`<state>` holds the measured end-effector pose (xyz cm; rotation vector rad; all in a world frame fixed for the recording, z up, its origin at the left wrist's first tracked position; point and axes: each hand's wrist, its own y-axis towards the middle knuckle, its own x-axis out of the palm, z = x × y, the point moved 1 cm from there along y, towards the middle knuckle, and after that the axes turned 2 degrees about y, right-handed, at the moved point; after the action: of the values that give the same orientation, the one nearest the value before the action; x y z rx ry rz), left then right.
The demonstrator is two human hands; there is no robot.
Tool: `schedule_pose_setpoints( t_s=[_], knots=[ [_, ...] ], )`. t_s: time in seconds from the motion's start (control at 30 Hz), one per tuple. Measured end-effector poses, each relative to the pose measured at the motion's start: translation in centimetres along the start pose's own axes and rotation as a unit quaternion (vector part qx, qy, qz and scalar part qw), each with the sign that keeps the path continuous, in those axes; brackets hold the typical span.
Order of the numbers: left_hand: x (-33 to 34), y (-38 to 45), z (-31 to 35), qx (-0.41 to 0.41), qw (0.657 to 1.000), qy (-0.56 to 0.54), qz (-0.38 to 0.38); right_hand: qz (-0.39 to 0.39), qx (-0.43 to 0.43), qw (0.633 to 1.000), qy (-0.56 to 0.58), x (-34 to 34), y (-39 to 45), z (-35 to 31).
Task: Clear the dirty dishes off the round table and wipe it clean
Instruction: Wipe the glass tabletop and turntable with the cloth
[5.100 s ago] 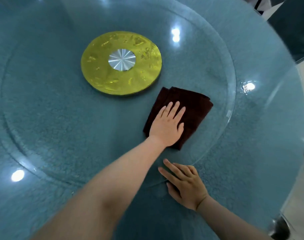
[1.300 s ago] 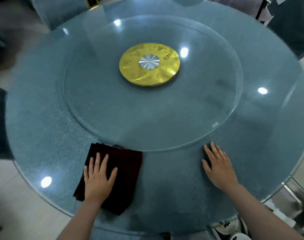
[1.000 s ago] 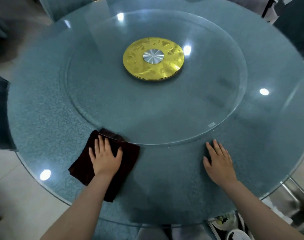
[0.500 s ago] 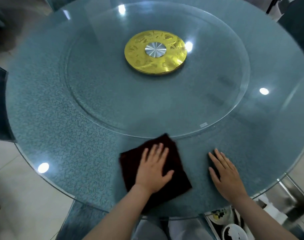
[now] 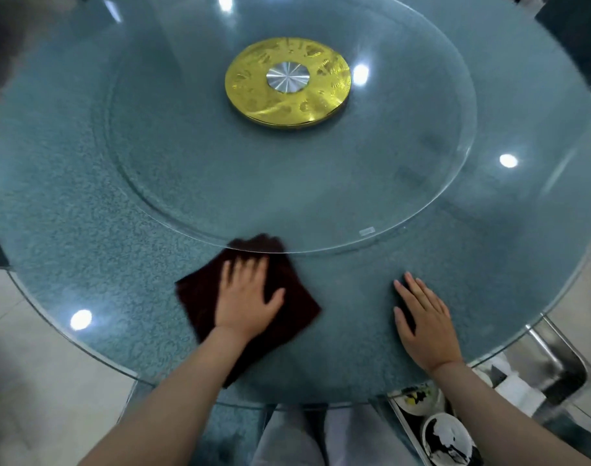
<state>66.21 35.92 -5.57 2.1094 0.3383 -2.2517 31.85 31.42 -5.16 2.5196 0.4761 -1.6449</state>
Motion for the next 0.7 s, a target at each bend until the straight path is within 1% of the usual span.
schedule_pose_setpoints(
  t_s=[0.07, 0.13, 0.17, 0.23, 0.3, 0.37, 0.47, 0.6, 0.67, 0.7],
  knots=[
    [-0.3, 0.7, 6.2, 0.111, 0.994, -0.009, -0.009, -0.003, -0.011, 0.999, 0.039, -0.1, 0.1, 0.5],
    [-0.4, 0.7, 11.9, 0.209, 0.977, -0.003, -0.036, -0.012, -0.008, 0.994, 0.112, -0.6, 0.5, 1.0],
    [-0.4, 0.6, 14.0, 0.246, 0.968, 0.009, -0.052, -0.013, 0.001, 0.989, 0.144, -1.1, 0.6, 1.2],
    [-0.1, 0.4, 15.8, 0.284, 0.957, 0.034, -0.057, 0.008, 0.029, 0.987, 0.158, -2.1, 0.3, 1.9],
    [0.1, 0.0, 15.0, 0.296, 0.953, 0.039, -0.044, 0.028, 0.078, 0.986, 0.144, -3.2, -1.2, 2.9],
    [0.2, -0.7, 12.1, 0.274, 0.961, 0.025, -0.03, 0.015, 0.088, 0.989, 0.117, -3.6, -3.3, 3.9],
    [-0.3, -3.4, 6.2, 0.209, 0.978, 0.009, -0.023, -0.036, 0.06, 0.996, 0.061, -3.3, -6.3, 4.6],
    [-0.9, -8.0, -2.9, 0.14, 0.99, 0.005, -0.029, -0.054, 0.07, 0.995, 0.056, -3.3, -7.0, 4.5],
    [-1.2, -10.2, -5.7, 0.072, 0.997, -0.008, -0.024, -0.049, 0.075, 0.994, 0.057, -3.3, -6.9, 4.3],
    [-1.2, -11.0, -6.4, 0.023, 0.999, -0.019, -0.02, -0.048, 0.077, 0.994, 0.055, -3.3, -6.9, 4.2]
  ],
)
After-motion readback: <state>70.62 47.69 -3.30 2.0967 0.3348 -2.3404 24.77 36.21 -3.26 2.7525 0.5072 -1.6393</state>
